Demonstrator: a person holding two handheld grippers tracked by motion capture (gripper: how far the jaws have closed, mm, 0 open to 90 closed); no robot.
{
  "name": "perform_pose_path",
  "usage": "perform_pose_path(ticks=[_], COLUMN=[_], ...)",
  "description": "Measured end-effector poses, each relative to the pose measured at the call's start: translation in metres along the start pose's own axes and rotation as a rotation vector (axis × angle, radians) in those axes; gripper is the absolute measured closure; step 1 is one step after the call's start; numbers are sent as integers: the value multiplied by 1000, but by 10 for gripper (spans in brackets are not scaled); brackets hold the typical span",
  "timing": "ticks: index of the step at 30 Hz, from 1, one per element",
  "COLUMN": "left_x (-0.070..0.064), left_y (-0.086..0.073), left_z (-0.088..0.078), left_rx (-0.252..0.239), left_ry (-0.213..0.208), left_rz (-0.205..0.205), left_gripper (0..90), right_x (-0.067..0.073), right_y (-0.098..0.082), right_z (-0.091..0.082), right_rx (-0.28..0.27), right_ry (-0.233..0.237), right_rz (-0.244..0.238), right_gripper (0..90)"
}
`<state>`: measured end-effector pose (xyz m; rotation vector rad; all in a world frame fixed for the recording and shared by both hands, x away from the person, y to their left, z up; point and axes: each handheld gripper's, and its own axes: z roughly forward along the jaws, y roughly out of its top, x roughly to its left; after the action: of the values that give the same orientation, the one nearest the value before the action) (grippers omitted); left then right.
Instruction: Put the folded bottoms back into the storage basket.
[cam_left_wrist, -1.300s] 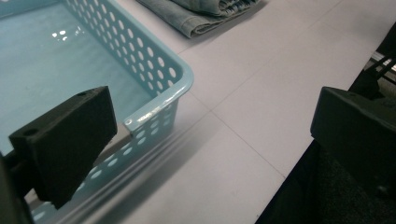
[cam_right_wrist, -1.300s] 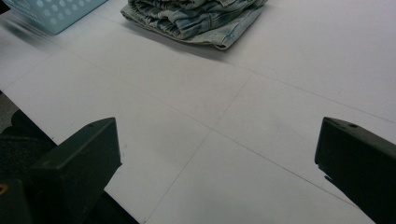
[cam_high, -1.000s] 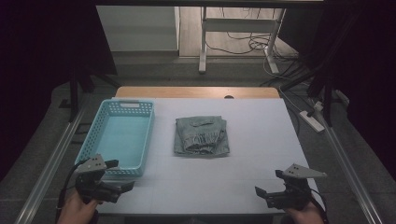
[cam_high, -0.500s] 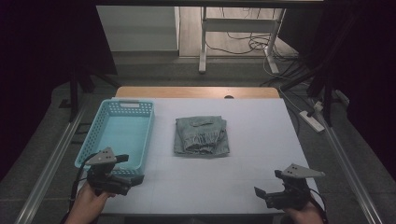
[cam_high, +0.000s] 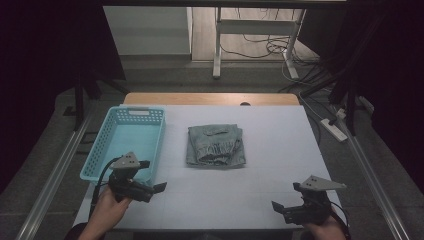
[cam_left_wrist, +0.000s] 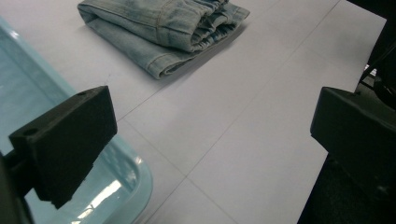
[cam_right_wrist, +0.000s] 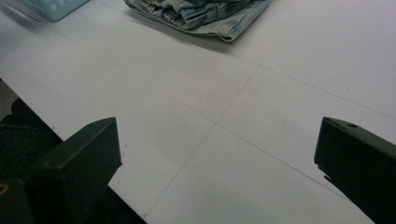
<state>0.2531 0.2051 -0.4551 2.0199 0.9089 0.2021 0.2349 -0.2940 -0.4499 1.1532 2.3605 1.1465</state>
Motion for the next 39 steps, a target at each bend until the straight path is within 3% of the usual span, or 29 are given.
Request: perform_pose_path(ticks=[4, 11, 26, 39], left_x=[-1, -4, -6, -2], left_y=[5, 15, 29, 45], left_z=[7, 22, 50, 80], left_rx=[-1, -8, 17, 24], left_ry=[-12, 2, -11, 17], left_rz=[-10, -1, -5, -20], left_gripper=[0, 0, 5, 12], right_x=[0, 1, 2, 3], right_y=[0, 0, 0, 1], right_z=[0, 0, 1, 1], right_rx=[5, 7, 7, 14], right_ry=[0, 0, -1, -2], right_rz=[-2, -6, -23, -33], right_gripper=[8, 8, 8, 8])
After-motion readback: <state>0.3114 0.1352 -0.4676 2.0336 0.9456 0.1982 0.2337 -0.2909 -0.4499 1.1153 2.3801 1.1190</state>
